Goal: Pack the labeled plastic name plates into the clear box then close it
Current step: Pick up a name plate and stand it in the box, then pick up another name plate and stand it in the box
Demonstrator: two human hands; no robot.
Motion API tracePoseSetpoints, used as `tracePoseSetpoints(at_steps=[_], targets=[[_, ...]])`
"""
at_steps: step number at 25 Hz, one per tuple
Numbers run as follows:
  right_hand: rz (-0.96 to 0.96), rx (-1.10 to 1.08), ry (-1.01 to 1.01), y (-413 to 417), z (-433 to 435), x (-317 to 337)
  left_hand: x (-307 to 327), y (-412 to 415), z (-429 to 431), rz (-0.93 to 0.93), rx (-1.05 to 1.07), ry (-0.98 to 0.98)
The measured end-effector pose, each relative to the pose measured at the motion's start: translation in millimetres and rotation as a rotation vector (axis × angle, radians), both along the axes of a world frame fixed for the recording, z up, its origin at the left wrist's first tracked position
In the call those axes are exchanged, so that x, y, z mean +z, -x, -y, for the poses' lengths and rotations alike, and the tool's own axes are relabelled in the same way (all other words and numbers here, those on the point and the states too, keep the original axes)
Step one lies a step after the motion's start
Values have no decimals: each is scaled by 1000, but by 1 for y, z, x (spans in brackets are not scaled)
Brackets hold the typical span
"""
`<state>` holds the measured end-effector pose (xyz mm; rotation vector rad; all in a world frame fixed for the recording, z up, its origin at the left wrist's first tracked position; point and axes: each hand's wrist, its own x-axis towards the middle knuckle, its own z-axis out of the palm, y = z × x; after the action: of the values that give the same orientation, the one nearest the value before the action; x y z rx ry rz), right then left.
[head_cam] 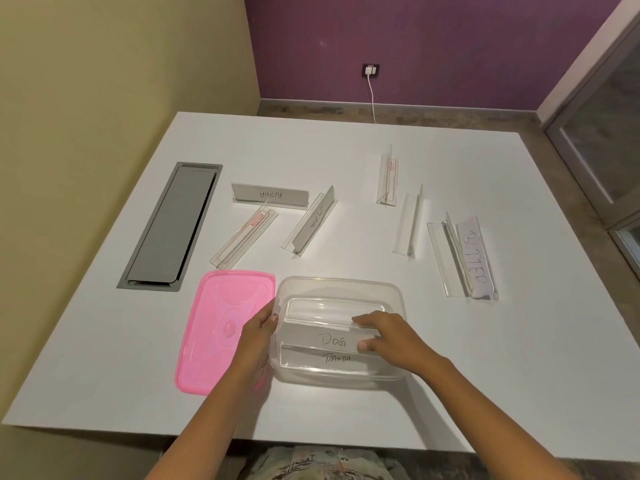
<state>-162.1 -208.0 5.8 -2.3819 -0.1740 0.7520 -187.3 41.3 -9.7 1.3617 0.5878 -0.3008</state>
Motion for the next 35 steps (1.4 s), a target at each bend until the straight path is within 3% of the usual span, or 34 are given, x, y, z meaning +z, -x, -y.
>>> tracePoseSetpoints(at_steps=[5,18,20,22,24,26,29,35], targets=[[42,137,206,5,-8,-3,-3,0,-1,-6,1,9],[11,237,272,13,-20,-11,-3,0,-1,-9,0,14],[162,92,104,13,-20,-3,-1,0,0,-9,0,17],[456,-98,-39,7,-12,5,0,0,0,-7,-5,17],[648,-248,-26,-11,6,12,-1,0,0,-4,-10,18],[706,-381,46,-36,33,14,1,0,0,-1,-13,18],[679,-580,151,-74,79,5,6,0,2,-3,-30,10],[377,-879,478,-112,140,-14,6,-1,4,-19,-39,-18]])
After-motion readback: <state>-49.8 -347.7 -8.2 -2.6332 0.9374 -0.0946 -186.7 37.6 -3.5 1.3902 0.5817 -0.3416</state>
